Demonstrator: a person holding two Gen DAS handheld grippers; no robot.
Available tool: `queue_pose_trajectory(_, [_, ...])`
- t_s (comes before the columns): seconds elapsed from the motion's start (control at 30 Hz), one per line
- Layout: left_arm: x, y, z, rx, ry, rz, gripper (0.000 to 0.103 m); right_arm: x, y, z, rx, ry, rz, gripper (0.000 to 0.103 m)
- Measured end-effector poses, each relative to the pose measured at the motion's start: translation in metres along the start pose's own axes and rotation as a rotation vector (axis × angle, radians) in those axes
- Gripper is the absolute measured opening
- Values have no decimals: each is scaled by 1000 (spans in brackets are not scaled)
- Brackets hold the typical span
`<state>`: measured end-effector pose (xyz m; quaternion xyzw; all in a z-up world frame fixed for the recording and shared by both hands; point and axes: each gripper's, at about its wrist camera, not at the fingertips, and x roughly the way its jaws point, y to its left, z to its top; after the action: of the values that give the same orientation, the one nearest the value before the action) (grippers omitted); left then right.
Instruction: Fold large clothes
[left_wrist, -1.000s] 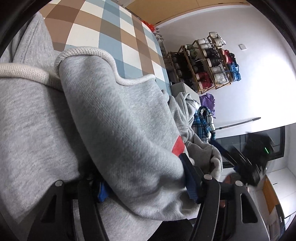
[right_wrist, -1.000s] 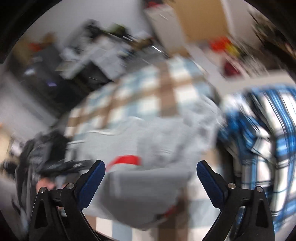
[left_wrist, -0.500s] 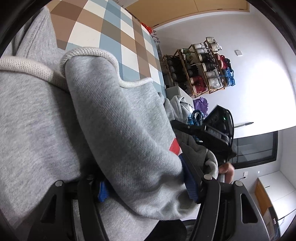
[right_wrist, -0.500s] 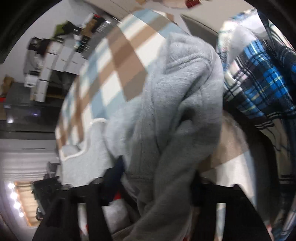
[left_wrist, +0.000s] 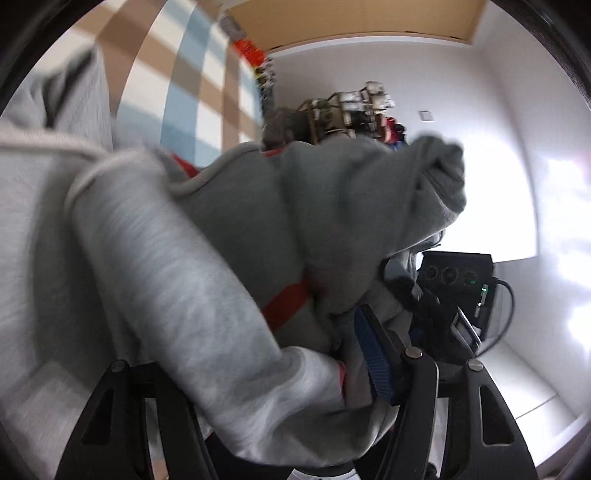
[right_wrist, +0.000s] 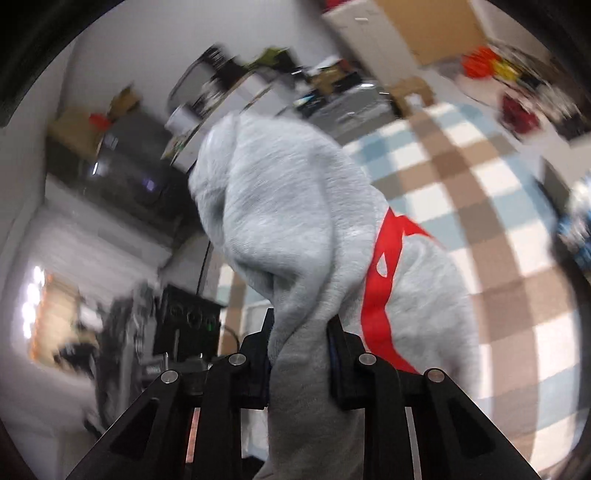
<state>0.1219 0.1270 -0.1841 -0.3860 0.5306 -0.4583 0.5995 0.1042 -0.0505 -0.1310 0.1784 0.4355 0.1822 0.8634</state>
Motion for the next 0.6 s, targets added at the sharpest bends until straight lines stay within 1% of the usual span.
queue_pose_trajectory(0.07, [-28, -6, -8, 17, -28, -9, 60, 21, 33, -10, -36, 49, -10, 23])
queue_pose_trajectory(0.13, [-55, -6, -17, 17, -59, -16, 59, 44, 57, -27, -45, 109, 4, 23])
queue_pose_trajectory(0.17, [-67, -4, -22, 12, -72, 4, 59, 61, 70, -39, -59, 139, 9, 23])
queue_pose_trajectory(0.2, [-81, 2, -28, -2, -78, 40, 59, 71, 80, -45, -76, 153, 13, 23])
queue_pose_trajectory(0.27, [-99, 14, -36, -17, -105, 61, 59, 93, 93, -57, -84, 166, 25, 23])
queue_pose_trajectory(0.37, [-130, 48, -47, -94, -143, 44, 59, 119, 97, -74, -35, 188, 74, 23])
queue_pose_trajectory(0.47, [-156, 78, -61, -148, -178, 49, 59, 144, 99, -86, 51, 224, 135, 24])
queue_pose_trajectory(0.53, [-166, 90, -71, -183, -190, 33, 61, 159, 98, -95, 106, 255, 179, 26])
queue_pose_trajectory(0.6, [-171, 95, -80, -185, -212, 41, 62, 164, 100, -97, 105, 266, 182, 26])
